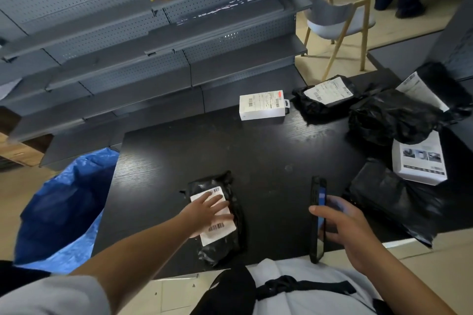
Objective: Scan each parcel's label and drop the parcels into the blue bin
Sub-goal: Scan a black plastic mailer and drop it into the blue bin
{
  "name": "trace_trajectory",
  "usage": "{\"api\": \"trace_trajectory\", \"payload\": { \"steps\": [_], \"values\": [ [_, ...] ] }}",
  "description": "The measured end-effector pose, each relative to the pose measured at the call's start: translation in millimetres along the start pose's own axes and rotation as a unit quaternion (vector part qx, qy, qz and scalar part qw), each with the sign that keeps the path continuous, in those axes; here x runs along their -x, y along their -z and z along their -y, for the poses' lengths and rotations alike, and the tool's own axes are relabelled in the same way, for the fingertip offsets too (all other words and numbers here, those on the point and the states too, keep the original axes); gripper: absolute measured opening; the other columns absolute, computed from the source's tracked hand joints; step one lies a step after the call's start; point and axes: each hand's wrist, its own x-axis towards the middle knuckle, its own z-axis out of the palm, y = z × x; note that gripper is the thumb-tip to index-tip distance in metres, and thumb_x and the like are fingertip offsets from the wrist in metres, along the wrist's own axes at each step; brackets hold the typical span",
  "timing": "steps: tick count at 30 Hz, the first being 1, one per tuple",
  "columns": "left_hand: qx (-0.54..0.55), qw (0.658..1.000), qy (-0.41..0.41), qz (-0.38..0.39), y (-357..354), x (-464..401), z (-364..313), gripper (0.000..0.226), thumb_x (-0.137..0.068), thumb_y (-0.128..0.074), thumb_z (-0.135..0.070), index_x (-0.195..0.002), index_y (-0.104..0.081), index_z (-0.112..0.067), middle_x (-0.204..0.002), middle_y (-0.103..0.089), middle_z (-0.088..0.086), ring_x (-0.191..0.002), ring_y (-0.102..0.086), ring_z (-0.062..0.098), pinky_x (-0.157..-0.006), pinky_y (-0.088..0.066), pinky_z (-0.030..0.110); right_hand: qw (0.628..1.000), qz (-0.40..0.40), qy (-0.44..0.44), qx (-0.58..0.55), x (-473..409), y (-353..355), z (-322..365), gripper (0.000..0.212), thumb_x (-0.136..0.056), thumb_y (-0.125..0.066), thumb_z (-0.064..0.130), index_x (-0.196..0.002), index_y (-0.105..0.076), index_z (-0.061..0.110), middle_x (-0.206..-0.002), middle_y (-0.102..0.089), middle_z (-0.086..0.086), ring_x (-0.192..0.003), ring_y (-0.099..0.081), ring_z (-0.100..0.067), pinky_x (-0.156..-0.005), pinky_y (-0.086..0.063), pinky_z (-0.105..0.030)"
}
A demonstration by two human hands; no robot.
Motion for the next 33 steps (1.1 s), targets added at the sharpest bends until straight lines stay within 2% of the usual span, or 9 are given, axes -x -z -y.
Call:
{"api": "trace_trajectory", "payload": {
  "steps": [4,7,12,14,17,21,26,29,33],
  "values": [
    [0.035,0.998,0.046,0.000,-4,6,-3,0.106,-0.094,-0.067,-0.009,-0.156,0.010,-0.046,-0.168,0.009,0.013,-0.154,0.000,0.040,-0.124,-0.009,0.051,1.000,0.022,-0.001,0.010,5,-7,2,0.074,-0.079,-0.082,0.021,-0.146,-0.050,0.018,-0.135,-0.058,-0.012,-0.120,-0.060,-0.036,-0.103,-0.052,-0.059],
    [0.172,0.975,0.140,-0.019,-10,9,-5,0.110,-0.088,-0.072,-0.010,-0.157,0.007,-0.044,-0.169,0.001,0.010,-0.154,-0.008,0.036,-0.121,-0.021,0.047,1.000,0.013,-0.006,0.018,7,-11,1,0.086,-0.070,-0.083,0.029,-0.148,-0.049,0.017,-0.137,-0.058,-0.014,-0.120,-0.061,-0.037,-0.102,-0.052,-0.058],
    [0.521,0.781,0.319,-0.131,-11,23,-18,0.070,-0.092,-0.067,-0.020,-0.154,-0.034,-0.023,-0.160,-0.032,0.005,-0.143,-0.035,0.025,-0.116,-0.035,0.038,0.999,0.007,-0.042,0.029,4,-29,1,0.089,-0.064,-0.081,0.035,-0.145,-0.051,0.016,-0.128,-0.063,-0.016,-0.109,-0.066,-0.037,-0.097,-0.055,-0.056],
    [0.554,0.755,0.320,-0.144,-14,31,-30,0.066,-0.094,-0.067,-0.023,-0.153,-0.037,-0.022,-0.158,-0.035,0.003,-0.142,-0.035,0.023,-0.116,-0.032,0.035,0.997,0.022,-0.059,0.043,1,-41,1,0.079,-0.076,-0.082,0.026,-0.147,-0.050,0.014,-0.126,-0.064,-0.016,-0.105,-0.067,-0.038,-0.090,-0.056,-0.052],
    [0.546,0.769,0.305,-0.133,-27,36,-48,0.070,-0.093,-0.069,-0.031,-0.154,-0.034,-0.025,-0.161,-0.031,-0.001,-0.147,-0.030,0.020,-0.120,-0.027,0.036,0.994,0.040,-0.080,0.066,0,-60,-1,0.072,-0.083,-0.079,0.022,-0.148,-0.049,0.014,-0.123,-0.065,-0.018,-0.105,-0.067,-0.038,-0.080,-0.055,-0.045],
    [0.520,0.799,0.287,-0.101,-49,38,-56,0.076,-0.094,-0.066,-0.040,-0.157,-0.027,-0.025,-0.165,-0.021,-0.001,-0.150,-0.024,0.020,-0.123,-0.026,0.037,0.988,0.056,-0.084,0.118,3,-90,-5,0.068,-0.083,-0.078,0.023,-0.145,-0.052,0.013,-0.122,-0.066,-0.017,-0.104,-0.069,-0.039,-0.082,-0.057,-0.045],
    [0.482,0.827,0.253,-0.137,-70,39,-56,0.073,-0.097,-0.057,-0.047,-0.158,-0.024,-0.026,-0.167,-0.016,0.000,-0.153,-0.015,0.021,-0.126,-0.016,0.037,0.962,0.069,-0.077,0.253,7,-130,-2,0.058,-0.086,-0.080,0.026,-0.138,-0.057,0.013,-0.117,-0.069,-0.011,-0.102,-0.070,-0.037,-0.076,-0.059,-0.039],
    [0.451,0.850,0.223,-0.159,-78,37,-51,0.073,-0.098,-0.055,-0.050,-0.158,-0.024,-0.024,-0.168,-0.015,0.003,-0.154,-0.010,0.024,-0.126,-0.007,0.039,0.905,0.090,-0.062,0.411,7,-146,8,0.050,-0.074,-0.088,0.035,-0.115,-0.066,0.016,-0.102,-0.071,-0.006,-0.085,-0.073,-0.031,-0.067,-0.058,-0.042],
    [0.467,0.849,0.168,-0.182,-86,35,-41,0.074,-0.098,-0.057,-0.047,-0.159,-0.022,-0.024,-0.169,-0.010,0.001,-0.155,-0.007,0.022,-0.124,-0.001,0.035,0.774,0.127,-0.116,0.609,9,-167,31,0.062,-0.046,-0.085,0.051,-0.086,-0.059,0.011,-0.071,-0.056,-0.002,-0.057,-0.058,-0.021,-0.057,-0.046,-0.036]
  ]
}}
